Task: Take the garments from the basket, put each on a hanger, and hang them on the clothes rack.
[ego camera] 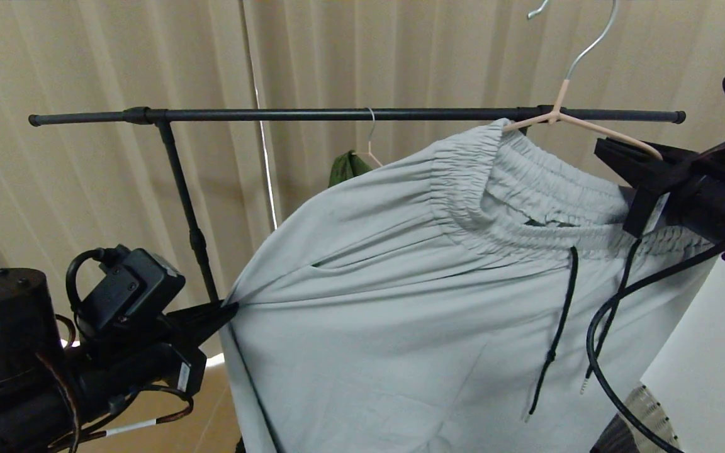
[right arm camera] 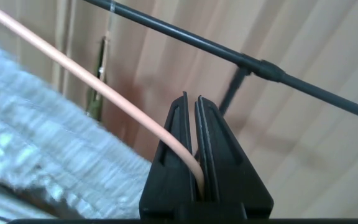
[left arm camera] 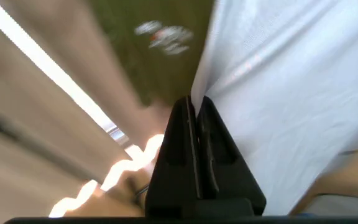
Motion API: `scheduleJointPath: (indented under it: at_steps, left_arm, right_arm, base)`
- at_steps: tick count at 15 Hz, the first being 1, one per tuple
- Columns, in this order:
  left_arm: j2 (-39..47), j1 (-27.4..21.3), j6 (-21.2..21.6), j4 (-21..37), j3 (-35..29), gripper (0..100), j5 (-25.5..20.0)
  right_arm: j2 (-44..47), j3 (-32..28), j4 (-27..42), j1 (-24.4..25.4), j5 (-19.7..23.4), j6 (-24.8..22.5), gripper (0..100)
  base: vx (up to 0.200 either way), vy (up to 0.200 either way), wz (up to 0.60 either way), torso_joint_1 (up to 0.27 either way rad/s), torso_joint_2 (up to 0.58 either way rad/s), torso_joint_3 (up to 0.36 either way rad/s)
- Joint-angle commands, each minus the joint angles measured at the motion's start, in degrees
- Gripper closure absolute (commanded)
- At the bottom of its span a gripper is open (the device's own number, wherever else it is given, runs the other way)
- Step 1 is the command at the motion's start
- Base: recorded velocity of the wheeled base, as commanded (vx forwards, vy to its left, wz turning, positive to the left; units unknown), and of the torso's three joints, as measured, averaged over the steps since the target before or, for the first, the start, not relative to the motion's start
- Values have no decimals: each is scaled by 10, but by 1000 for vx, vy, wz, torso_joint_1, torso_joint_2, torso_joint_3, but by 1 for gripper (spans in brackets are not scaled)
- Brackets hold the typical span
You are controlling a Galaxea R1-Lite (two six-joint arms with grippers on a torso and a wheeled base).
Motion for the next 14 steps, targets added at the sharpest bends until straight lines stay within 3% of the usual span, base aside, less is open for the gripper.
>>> scheduleJointPath:
  at_steps: [1,3,4,6,9,10,11,14]
  left_arm:
    - [5,15,2,0,6,100,1]
    - [-2,-6,1,0,10,100,2]
    - [-14,-12,-1,0,14,0,2]
    - [-51,-22,-7,-1,18,0,-3]
    - [-111,-31,-35,0,21,0,-17]
    - [-134,-27,-40,0,33,0,-17]
    - [-155,-26,-44,-1,43,0,-16]
    - [-245,-27,-99,3,82,0,-18]
  right_arm:
    - [2,2,1,-6,-1,0,100]
    - [-1,2,30,-8,-6,0,100]
    - [-4,2,41,-12,-12,0,100]
    - [-28,-1,91,-42,-33,0,100]
    - [-71,-21,230,-126,-34,-1,100]
    - [-88,-45,315,-178,-34,-1,100]
    - [-93,-61,355,-211,-34,-1,100]
    - [-81,-93,419,-307,-39,-5,100]
  base:
    - [0,0,0,0,0,0]
    - [0,0,0,0,0,0]
    - [0,0,0,0,0,0]
    - [0,0,0,0,0,0]
    - [0,0,0,0,0,0]
    - [0,0,0,0,0,0]
    - [0,0,0,0,0,0]
    - [0,0,0,0,0,0]
